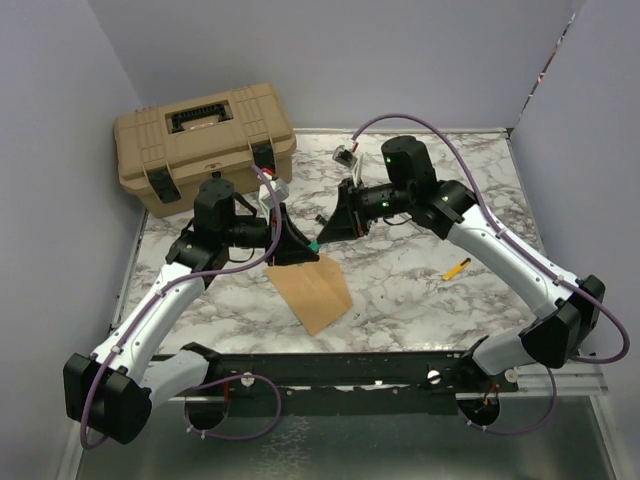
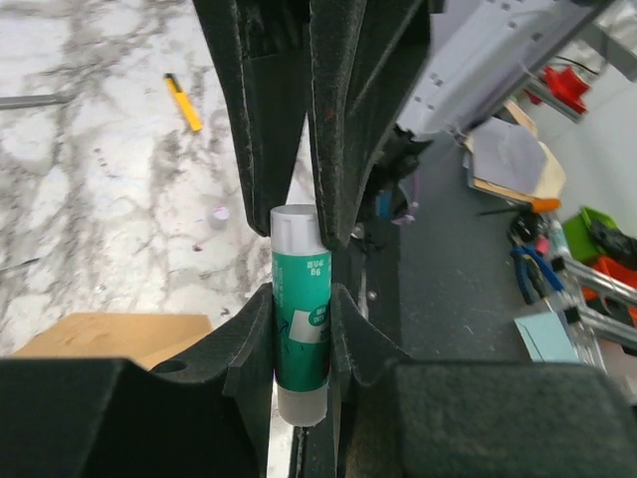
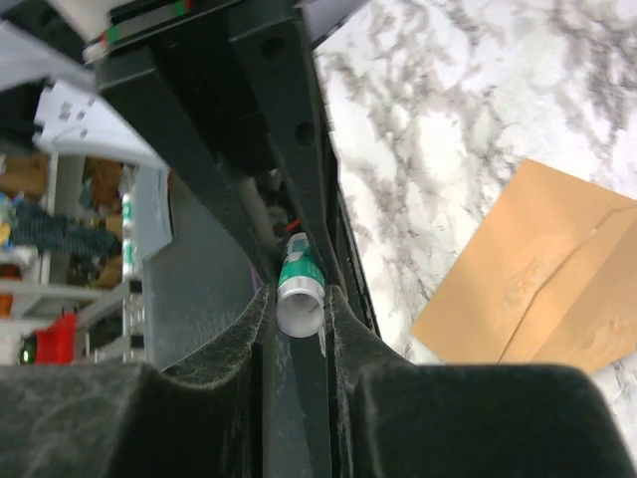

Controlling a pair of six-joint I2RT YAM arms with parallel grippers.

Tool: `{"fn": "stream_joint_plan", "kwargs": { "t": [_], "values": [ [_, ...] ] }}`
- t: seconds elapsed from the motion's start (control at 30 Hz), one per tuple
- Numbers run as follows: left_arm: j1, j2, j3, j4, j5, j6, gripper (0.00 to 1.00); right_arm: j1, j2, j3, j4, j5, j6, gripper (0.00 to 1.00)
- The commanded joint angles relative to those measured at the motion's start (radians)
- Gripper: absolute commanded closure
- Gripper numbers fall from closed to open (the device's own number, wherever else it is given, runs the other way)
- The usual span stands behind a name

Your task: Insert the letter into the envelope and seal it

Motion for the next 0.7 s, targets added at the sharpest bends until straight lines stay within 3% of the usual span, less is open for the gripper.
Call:
{"fn": "stream_joint_plan", "kwargs": {
  "t": [0.0, 0.1, 0.17, 0.27, 0.3, 0.33, 0.4, 0.47, 0.53, 0.67],
  "values": [
    [-0.003, 0.007, 0.047, 0.017, -0.273, 0.025, 1.0, 0.016, 0.031, -0.052, 0.143, 0.25, 0.382, 1.0],
    [-0.003, 0.013, 0.037, 0.016, -0.388, 0.058, 1.0, 0.047, -0.03, -0.17, 0.277, 0.554, 0.752, 1.0],
    [-0.002, 0.014, 0.023, 0.023, -0.443, 0.072, 1.0, 0.068, -0.038, -0.179, 0.273, 0.699, 0.912, 1.0],
    [-0.002, 0.017, 0.002, 0.027, -0.5, 0.081, 1.0, 0.074, -0.03, -0.165, 0.245, 0.732, 1.0, 1.0],
    [-0.002, 0.017, -0.002, 0.028, -0.502, 0.082, 1.0, 0.075, -0.032, -0.163, 0.262, 0.709, 0.989, 1.0],
    [-0.002, 0.017, -0.007, 0.028, -0.499, 0.082, 1.0, 0.076, -0.036, -0.158, 0.256, 0.689, 0.976, 0.93],
    [-0.001, 0.018, -0.013, 0.028, -0.481, 0.082, 1.0, 0.075, -0.052, -0.17, 0.287, 0.66, 0.919, 0.63],
    [0.0, 0.02, -0.016, 0.026, -0.444, 0.074, 1.0, 0.074, -0.078, -0.196, 0.329, 0.626, 0.855, 0.41],
    [0.0, 0.021, -0.018, 0.026, -0.381, 0.067, 1.0, 0.072, -0.096, -0.207, 0.373, 0.567, 0.744, 0.33],
    [0.0, 0.02, -0.014, 0.027, -0.232, 0.047, 1.0, 0.07, -0.081, -0.152, 0.324, 0.365, 0.446, 0.31]
  ]
}}
